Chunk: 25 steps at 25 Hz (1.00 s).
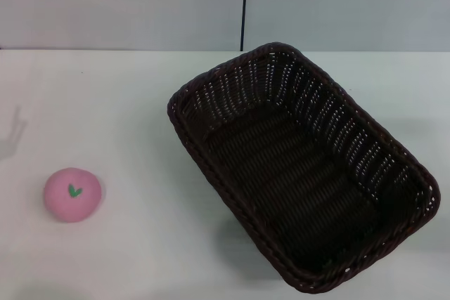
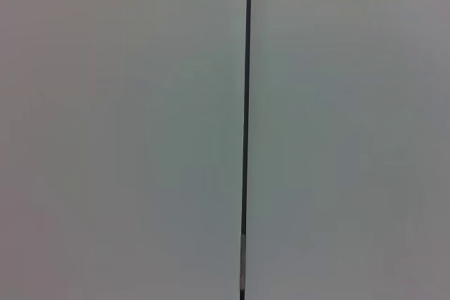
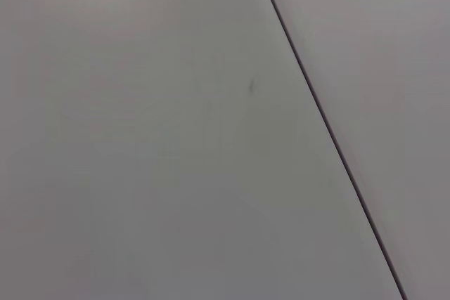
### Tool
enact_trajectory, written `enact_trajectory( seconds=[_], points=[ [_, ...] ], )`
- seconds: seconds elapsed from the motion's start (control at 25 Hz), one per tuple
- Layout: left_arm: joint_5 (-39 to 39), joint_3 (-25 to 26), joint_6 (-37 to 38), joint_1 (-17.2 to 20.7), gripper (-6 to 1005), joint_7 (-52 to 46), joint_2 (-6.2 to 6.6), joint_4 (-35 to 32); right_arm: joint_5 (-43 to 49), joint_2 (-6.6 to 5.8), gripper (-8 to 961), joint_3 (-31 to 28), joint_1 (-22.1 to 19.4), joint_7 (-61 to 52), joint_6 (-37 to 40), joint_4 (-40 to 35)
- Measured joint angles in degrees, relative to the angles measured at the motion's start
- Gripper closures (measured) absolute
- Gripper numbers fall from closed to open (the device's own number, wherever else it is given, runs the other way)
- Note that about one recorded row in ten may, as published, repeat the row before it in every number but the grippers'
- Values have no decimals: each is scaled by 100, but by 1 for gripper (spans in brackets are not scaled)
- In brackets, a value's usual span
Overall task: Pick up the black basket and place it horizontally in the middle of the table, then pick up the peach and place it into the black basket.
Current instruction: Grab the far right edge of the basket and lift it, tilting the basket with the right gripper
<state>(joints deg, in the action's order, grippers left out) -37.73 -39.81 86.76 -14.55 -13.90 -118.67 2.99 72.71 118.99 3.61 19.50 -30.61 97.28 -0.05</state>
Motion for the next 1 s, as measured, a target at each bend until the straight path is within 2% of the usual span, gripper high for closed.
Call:
enact_trajectory(
  seconds=[0.24, 0.44, 0.48, 0.52, 0.64, 0.68, 0.72, 0.76, 0.84, 0.88, 0.92, 1.0],
  points=[
    [-48, -47, -46, -32, 140, -46, 4, 52, 189, -26, 122, 116, -75, -526, -155, -468],
    [-49, -47, -91, -48, 140, -311, 28, 8, 804, -29, 122, 392, -128, -1829, -211, -1534],
    [-49, -24, -93, -69, 141, -343, 28, 3, 1207, -31, 123, 499, -118, -2748, -257, -2223],
    [-49, -24, -93, -69, 141, -343, 28, 3, 1207, -31, 123, 499, -118, -2748, -257, -2223],
    [-50, -31, -128, -156, 141, -369, 24, -2, 1932, -45, 123, 675, -50, -4359, -297, -3486],
    [-51, -42, -155, -196, 141, -369, 25, -5, 2470, -82, 123, 870, 24, -5493, -275, -4403],
    [-51, -49, -192, -235, 141, -369, 27, -6, 2470, -82, 123, 870, 24, -5493, -275, -4403],
    [-51, -52, -227, -270, 141, -376, 27, -7, 2722, -101, 123, 994, 63, -6025, -243, -4841],
    [-51, -52, -248, -298, 141, -384, 27, -8, 3351, -157, 124, 1338, 187, -7153, -161, -5850],
    [-51, -52, -246, -307, 141, -386, 26, -4, 4076, -230, 124, 1676, 368, -8282, -28, -6717],
    [-51, -52, -246, -307, 141, -386, 26, -4, 4076, -230, 124, 1676, 368, -8282, -28, -6717],
    [-53, -56, -187, -306, 141, -394, 14, 23, 4845, -339, 124, 1919, 654, -9174, 234, -7350]
  ],
)
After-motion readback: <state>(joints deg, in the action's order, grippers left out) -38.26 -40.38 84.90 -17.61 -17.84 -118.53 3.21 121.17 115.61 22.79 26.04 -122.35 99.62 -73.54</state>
